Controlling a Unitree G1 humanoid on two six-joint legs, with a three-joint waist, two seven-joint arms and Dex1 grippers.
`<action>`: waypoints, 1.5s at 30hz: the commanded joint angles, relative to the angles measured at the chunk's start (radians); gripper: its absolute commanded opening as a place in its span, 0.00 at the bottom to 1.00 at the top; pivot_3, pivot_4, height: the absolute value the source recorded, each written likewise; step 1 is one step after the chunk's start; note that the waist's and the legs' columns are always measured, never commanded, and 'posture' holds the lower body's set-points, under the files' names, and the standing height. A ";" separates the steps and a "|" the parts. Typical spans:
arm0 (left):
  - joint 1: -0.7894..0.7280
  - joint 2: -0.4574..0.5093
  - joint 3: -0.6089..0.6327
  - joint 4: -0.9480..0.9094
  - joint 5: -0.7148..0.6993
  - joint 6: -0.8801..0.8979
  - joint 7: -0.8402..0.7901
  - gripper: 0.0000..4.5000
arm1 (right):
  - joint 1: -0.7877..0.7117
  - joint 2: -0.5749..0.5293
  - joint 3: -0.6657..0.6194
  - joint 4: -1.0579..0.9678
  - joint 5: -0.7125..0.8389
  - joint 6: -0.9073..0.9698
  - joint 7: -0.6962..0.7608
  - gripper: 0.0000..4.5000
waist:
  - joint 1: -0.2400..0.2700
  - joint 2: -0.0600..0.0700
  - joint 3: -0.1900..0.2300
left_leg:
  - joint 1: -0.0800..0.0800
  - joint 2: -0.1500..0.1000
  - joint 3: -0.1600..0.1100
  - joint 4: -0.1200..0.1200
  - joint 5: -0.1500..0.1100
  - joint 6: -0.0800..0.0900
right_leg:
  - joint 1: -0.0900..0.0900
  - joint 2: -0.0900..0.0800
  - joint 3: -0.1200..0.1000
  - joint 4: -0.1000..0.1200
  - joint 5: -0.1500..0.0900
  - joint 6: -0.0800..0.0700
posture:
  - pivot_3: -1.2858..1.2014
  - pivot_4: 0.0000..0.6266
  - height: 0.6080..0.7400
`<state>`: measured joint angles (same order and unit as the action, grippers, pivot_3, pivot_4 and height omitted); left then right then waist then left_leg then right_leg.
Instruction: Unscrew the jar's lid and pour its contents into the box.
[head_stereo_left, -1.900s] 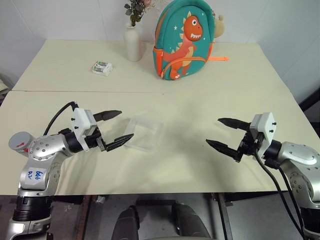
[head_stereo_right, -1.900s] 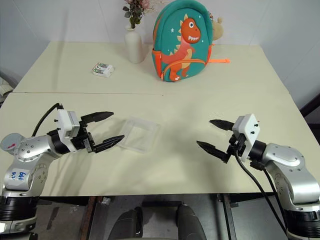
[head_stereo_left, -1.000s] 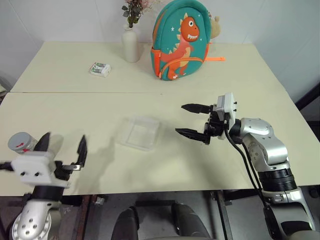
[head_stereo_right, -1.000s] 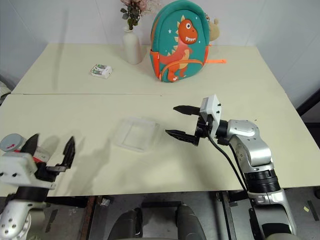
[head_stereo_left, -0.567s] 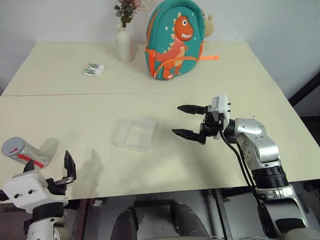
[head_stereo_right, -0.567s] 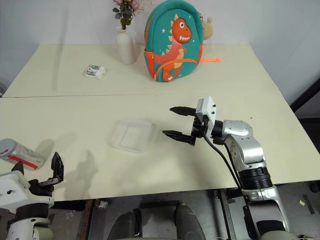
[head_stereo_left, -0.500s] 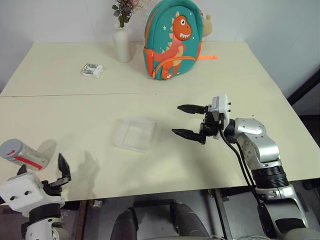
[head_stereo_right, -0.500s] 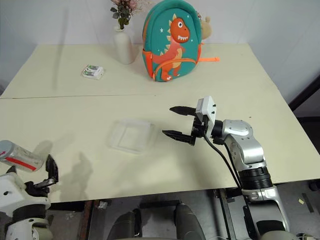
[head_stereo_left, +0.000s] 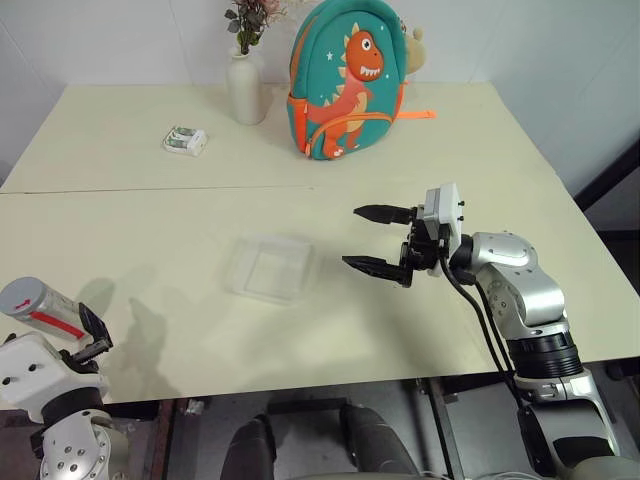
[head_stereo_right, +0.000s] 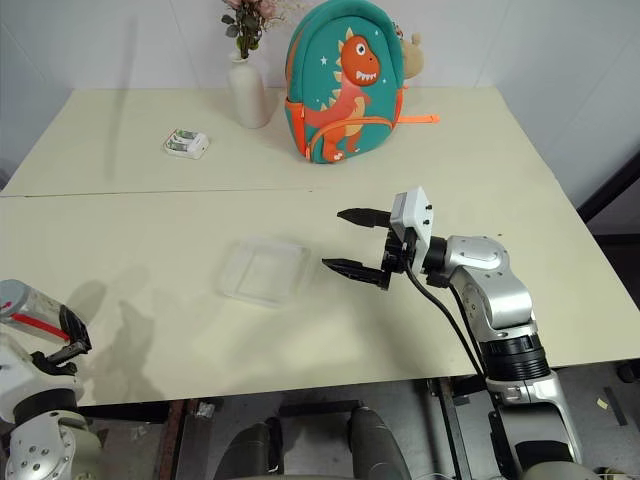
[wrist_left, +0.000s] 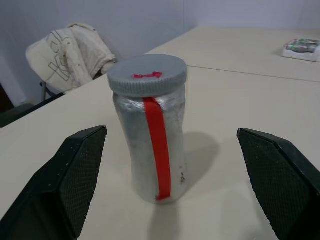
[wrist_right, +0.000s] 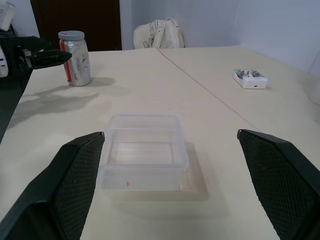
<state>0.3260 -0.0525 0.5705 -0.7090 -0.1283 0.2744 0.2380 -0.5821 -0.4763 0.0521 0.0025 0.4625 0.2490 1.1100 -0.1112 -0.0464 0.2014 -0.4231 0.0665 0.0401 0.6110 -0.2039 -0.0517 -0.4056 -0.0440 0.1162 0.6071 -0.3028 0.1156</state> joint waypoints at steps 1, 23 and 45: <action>-0.021 0.034 0.031 0.014 0.003 -0.015 0.006 0.99 | 0.003 -0.015 -0.033 -0.042 0.017 0.005 -0.012 1.00 | 0.000 0.000 0.000 | 0.000 0.000 0.000 0.000 0.000 0.000 | 0.000 0.000 0.000 0.000 0.000 0.000 | 0.52 0.24 1.00; -0.221 0.190 0.079 0.270 -0.020 -0.020 0.006 0.99 | 0.036 -0.017 -0.051 -0.078 0.012 0.006 -0.065 1.00 | 0.003 -0.001 0.000 | 0.000 0.000 0.000 0.000 0.000 0.000 | 0.000 0.000 0.000 0.003 0.002 0.003 | 0.52 0.24 1.00; -0.372 0.554 -0.063 0.269 -0.382 -0.016 -0.634 0.46 | 0.079 -0.051 -0.076 -0.130 0.023 0.029 -0.109 1.00 | 0.026 0.000 -0.001 | 0.000 0.000 0.002 -0.002 -0.001 -0.004 | -0.002 -0.001 -0.001 0.004 0.002 0.003 | 0.52 0.24 1.00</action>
<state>-0.0251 0.4466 0.5327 -0.4111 -0.4299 0.2377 -0.2580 -0.5053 -0.5096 0.0159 -0.0817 0.4633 0.2718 1.0085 -0.0853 -0.0467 0.2009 -0.4233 0.0667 0.0421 0.6088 -0.2053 -0.0560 -0.4078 -0.0449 0.1156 0.6107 -0.3011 0.1181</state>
